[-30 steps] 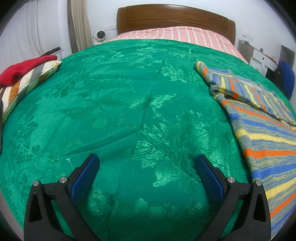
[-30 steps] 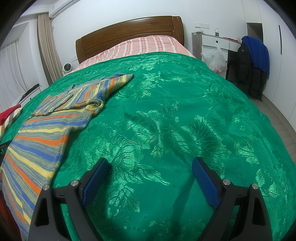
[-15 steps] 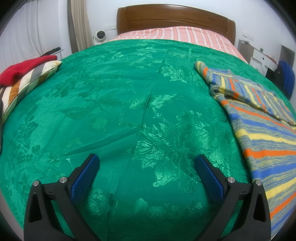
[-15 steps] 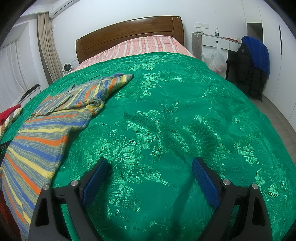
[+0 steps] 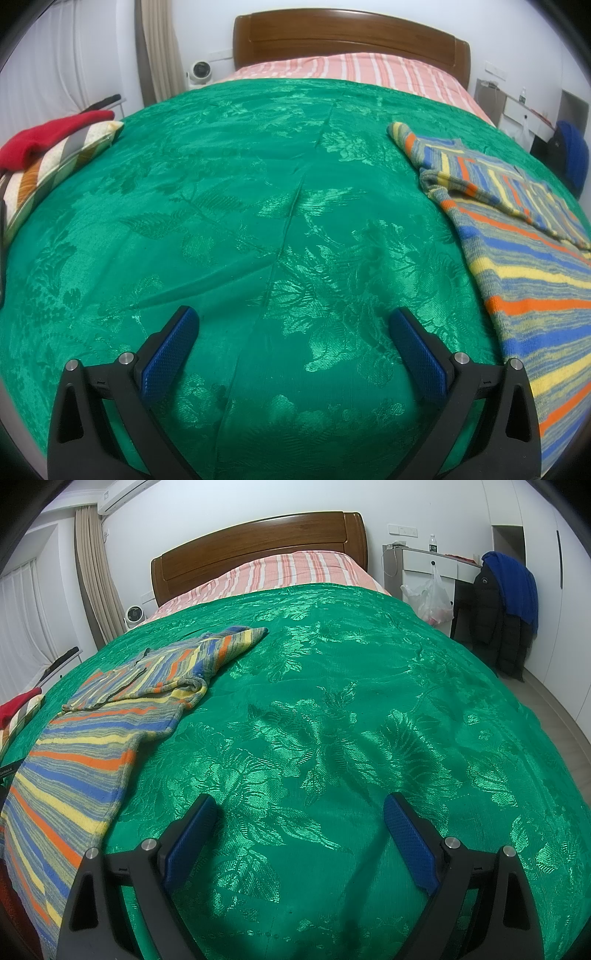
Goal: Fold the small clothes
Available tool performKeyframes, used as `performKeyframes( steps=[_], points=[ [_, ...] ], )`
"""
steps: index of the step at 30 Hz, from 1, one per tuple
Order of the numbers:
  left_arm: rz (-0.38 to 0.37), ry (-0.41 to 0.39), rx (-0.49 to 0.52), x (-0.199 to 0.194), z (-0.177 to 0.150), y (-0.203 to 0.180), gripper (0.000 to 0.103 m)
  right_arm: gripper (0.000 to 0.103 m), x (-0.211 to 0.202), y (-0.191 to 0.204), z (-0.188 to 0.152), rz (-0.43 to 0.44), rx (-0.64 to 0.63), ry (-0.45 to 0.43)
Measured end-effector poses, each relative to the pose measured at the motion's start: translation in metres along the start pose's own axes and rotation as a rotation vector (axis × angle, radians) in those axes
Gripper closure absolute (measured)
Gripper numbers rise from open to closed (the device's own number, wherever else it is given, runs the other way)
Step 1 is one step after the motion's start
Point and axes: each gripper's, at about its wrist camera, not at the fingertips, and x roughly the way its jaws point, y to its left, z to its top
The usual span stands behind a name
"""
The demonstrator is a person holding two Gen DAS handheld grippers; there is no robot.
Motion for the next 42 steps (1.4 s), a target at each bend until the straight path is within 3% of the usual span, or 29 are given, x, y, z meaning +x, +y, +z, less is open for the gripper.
performKeyframes(
  steps=[28, 31, 34, 38, 42],
  points=[
    [-0.016, 0.009, -0.008, 0.000, 0.001, 0.002, 0.000, 0.011, 0.001, -0.001, 0.000, 0.006, 0.003, 0.006],
    [-0.084, 0.083, -0.043, -0.011, 0.010, 0.014, 0.002, 0.011, -0.001, -0.001, 0.008, 0.012, -0.004, 0.054],
    [-0.208, 0.112, -0.065, -0.046, 0.010, 0.023, 0.001, 0.011, -0.020, 0.005, 0.026, 0.035, -0.035, 0.135],
    [-0.343, 0.286, 0.000, -0.080, -0.024, 0.003, 0.002, 0.011, -0.075, 0.033, 0.026, 0.184, -0.130, 0.222],
    [-0.349, 0.364, 0.148, -0.095, -0.062, -0.032, 0.006, 0.012, -0.103, 0.063, -0.007, 0.334, -0.154, 0.367]
  ],
)
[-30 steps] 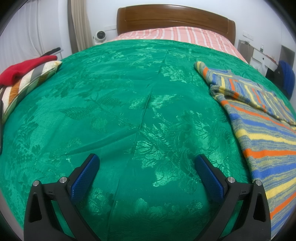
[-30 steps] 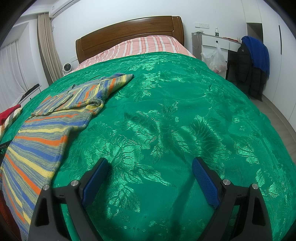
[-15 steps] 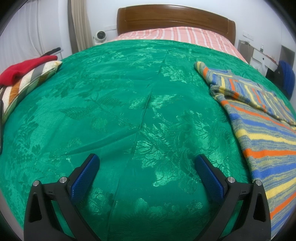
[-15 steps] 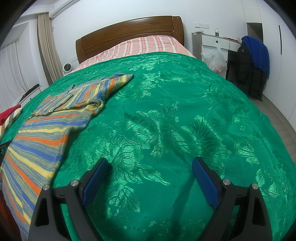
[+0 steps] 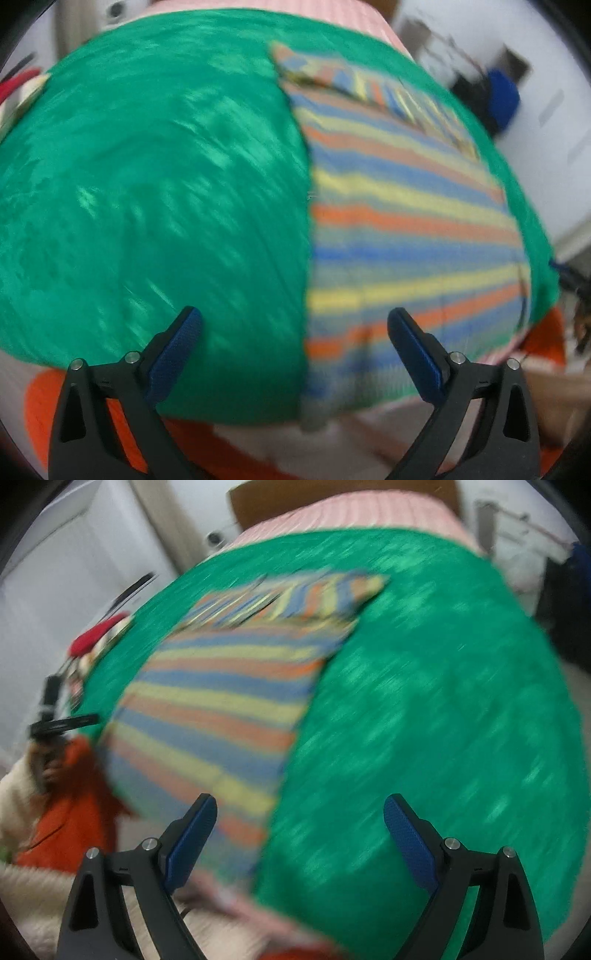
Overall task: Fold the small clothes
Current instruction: 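Grasp the sweater hem with both grippers and fold it up toward the collar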
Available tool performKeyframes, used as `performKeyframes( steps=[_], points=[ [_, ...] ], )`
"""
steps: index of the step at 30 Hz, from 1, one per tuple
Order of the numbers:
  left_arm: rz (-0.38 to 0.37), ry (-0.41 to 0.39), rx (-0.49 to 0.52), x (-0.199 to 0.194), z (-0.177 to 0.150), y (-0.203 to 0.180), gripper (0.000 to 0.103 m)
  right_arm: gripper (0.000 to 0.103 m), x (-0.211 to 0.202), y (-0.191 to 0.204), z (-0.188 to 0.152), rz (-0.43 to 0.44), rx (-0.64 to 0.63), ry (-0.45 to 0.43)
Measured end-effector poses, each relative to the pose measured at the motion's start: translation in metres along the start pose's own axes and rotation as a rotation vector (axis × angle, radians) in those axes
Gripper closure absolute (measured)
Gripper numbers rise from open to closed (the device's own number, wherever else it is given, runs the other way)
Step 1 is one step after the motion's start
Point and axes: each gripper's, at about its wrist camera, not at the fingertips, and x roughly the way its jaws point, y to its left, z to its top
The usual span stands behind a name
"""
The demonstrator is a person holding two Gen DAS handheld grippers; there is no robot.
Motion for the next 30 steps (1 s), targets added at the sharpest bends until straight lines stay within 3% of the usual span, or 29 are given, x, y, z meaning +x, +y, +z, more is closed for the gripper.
performKeyframes(
  steps=[2, 4, 6, 8, 9, 10, 11, 12, 16, 20, 24, 30],
  points=[
    [0.019, 0.047, 0.065, 0.007, -0.008, -0.018, 0.023, 0.013, 0.010, 0.012, -0.016, 0.044, 0.020, 0.066],
    [0.025, 0.087, 0.095, 0.013, -0.013, -0.026, 0.027, 0.018, 0.022, 0.017, -0.027, 0.068, 0.054, 0.116],
    [0.051, 0.110, 0.129, 0.018, -0.017, -0.033, 0.031, 0.032, 0.035, 0.020, -0.033, 0.063, 0.072, 0.151],
    [0.072, 0.121, 0.156, 0.021, -0.018, -0.038, 0.044, 0.037, 0.050, 0.017, -0.035, 0.049, 0.101, 0.174],
    [0.071, 0.134, 0.159, 0.021, -0.017, -0.038, 0.062, 0.043, 0.056, 0.016, -0.034, 0.044, 0.112, 0.178],
    [0.061, 0.152, 0.155, 0.022, -0.016, -0.037, 0.090, 0.049, 0.062, 0.016, -0.034, 0.038, 0.110, 0.193],
    [0.052, 0.165, 0.151, 0.021, -0.017, -0.038, 0.098, 0.074, 0.066, 0.018, -0.033, 0.036, 0.101, 0.213],
    [0.037, 0.176, 0.140, 0.020, -0.016, -0.035, 0.098, 0.097, 0.068, 0.018, -0.033, 0.046, 0.100, 0.236],
    [-0.034, 0.170, 0.105, 0.004, -0.010, -0.024, 0.099, 0.098, 0.049, 0.023, -0.028, 0.145, 0.126, 0.233],
    [-0.165, 0.126, 0.045, -0.027, 0.011, -0.008, 0.099, 0.098, 0.018, 0.019, -0.014, 0.242, 0.202, 0.147],
    [-0.264, 0.034, -0.039, -0.045, 0.061, 0.006, 0.099, 0.098, 0.001, 0.005, 0.016, 0.300, 0.258, 0.025],
    [-0.246, -0.087, -0.089, -0.023, 0.169, 0.016, 0.099, 0.098, 0.021, -0.033, 0.105, 0.231, 0.259, -0.113]
  ],
)
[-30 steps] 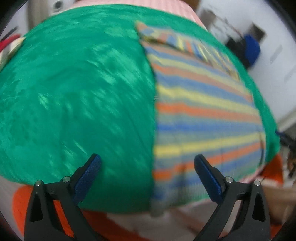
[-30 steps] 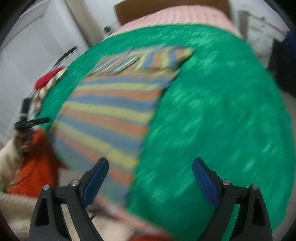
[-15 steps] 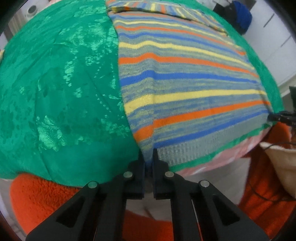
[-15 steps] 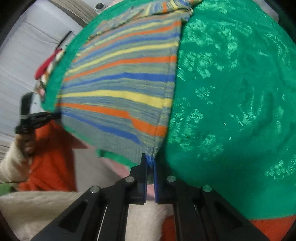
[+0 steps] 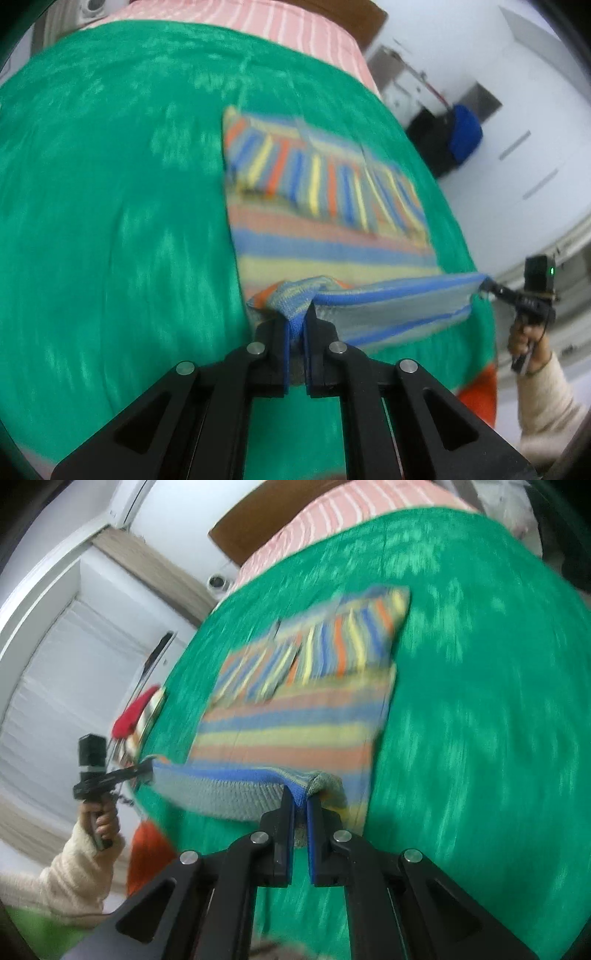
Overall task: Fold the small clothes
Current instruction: 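Grasp the sweater hem with both grippers and fold it up toward the collar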
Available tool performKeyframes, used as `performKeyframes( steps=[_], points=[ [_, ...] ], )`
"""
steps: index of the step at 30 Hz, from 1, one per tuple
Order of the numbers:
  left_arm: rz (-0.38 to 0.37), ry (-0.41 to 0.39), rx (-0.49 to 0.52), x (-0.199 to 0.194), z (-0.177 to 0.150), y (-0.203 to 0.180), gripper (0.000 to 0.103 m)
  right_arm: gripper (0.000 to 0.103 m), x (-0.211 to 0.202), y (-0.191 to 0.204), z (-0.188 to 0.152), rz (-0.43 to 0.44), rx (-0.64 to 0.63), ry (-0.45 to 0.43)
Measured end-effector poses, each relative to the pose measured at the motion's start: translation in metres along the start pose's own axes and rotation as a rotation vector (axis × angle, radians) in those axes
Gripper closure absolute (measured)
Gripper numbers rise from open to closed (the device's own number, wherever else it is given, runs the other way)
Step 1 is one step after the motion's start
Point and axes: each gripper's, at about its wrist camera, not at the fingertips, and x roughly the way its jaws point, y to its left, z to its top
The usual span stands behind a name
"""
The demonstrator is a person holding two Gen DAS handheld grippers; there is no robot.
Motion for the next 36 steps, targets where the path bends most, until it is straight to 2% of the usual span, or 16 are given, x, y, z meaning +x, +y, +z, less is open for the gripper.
performKeyframes(
  steps=[5, 9, 10, 11, 12, 13, 14, 18, 20, 25, 27, 28, 30, 31, 32, 36],
  points=[
    [0.043, -0.037, -0.053, 0.053, 0.096, 0.013, 0.099, 0.098, 0.041, -0.024, 0.096, -0.070, -0.018, -0.084],
    [0.086, -0.092, -0.070, 0.097, 0.149, 0.011, 0.095, 0.098, 0.079, -0.046, 0.165, -0.130, -0.001, -0.133],
    [0.106, -0.101, -0.087, 0.110, 0.162, 0.013, 0.082, 0.098, 0.091, -0.054, 0.181, -0.133, 0.015, -0.154],
    [0.138, -0.102, -0.120, 0.122, 0.172, 0.019, 0.054, 0.096, 0.098, -0.065, 0.193, -0.132, 0.036, -0.170],
    [0.187, -0.099, -0.166, 0.130, 0.176, 0.028, 0.044, 0.090, 0.107, -0.074, 0.203, -0.141, 0.064, -0.189],
    [0.214, -0.113, -0.195, 0.131, 0.175, 0.036, 0.040, 0.076, 0.114, -0.081, 0.209, -0.181, 0.093, -0.215],
    [0.208, -0.147, -0.213, 0.124, 0.169, 0.045, 0.040, 0.074, 0.118, -0.087, 0.212, -0.214, 0.113, -0.237],
    [0.172, -0.151, -0.200, 0.091, 0.128, 0.066, 0.040, 0.074, 0.097, -0.086, 0.198, -0.174, 0.090, -0.258],
    [0.149, -0.141, -0.141, 0.073, 0.096, 0.061, 0.040, 0.074, 0.085, -0.080, 0.179, -0.149, 0.055, -0.205],
    [0.111, -0.105, 0.000, 0.065, 0.041, 0.026, 0.040, 0.060, 0.061, -0.049, 0.100, -0.095, -0.033, -0.065],
    [0.118, -0.082, 0.049, 0.077, 0.032, 0.012, 0.042, 0.060, 0.065, -0.046, 0.079, -0.078, -0.031, -0.029],
    [0.127, -0.069, 0.055, 0.082, 0.032, 0.009, 0.049, 0.060, 0.070, -0.044, 0.070, -0.095, -0.036, -0.003],
    [0.137, -0.018, 0.049, 0.099, 0.034, 0.007, 0.087, 0.061, 0.083, -0.042, 0.062, -0.132, -0.051, 0.027],
    [0.147, 0.012, 0.052, 0.104, 0.033, 0.007, 0.100, 0.075, 0.091, -0.041, 0.060, -0.132, -0.055, 0.050],
    [0.158, 0.026, 0.059, 0.104, 0.031, 0.006, 0.101, 0.096, 0.100, -0.041, 0.060, -0.146, -0.067, 0.084],
    [0.160, 0.015, 0.082, 0.078, 0.019, 0.010, 0.102, 0.099, 0.088, -0.033, 0.066, -0.178, -0.087, 0.110]
  ],
)
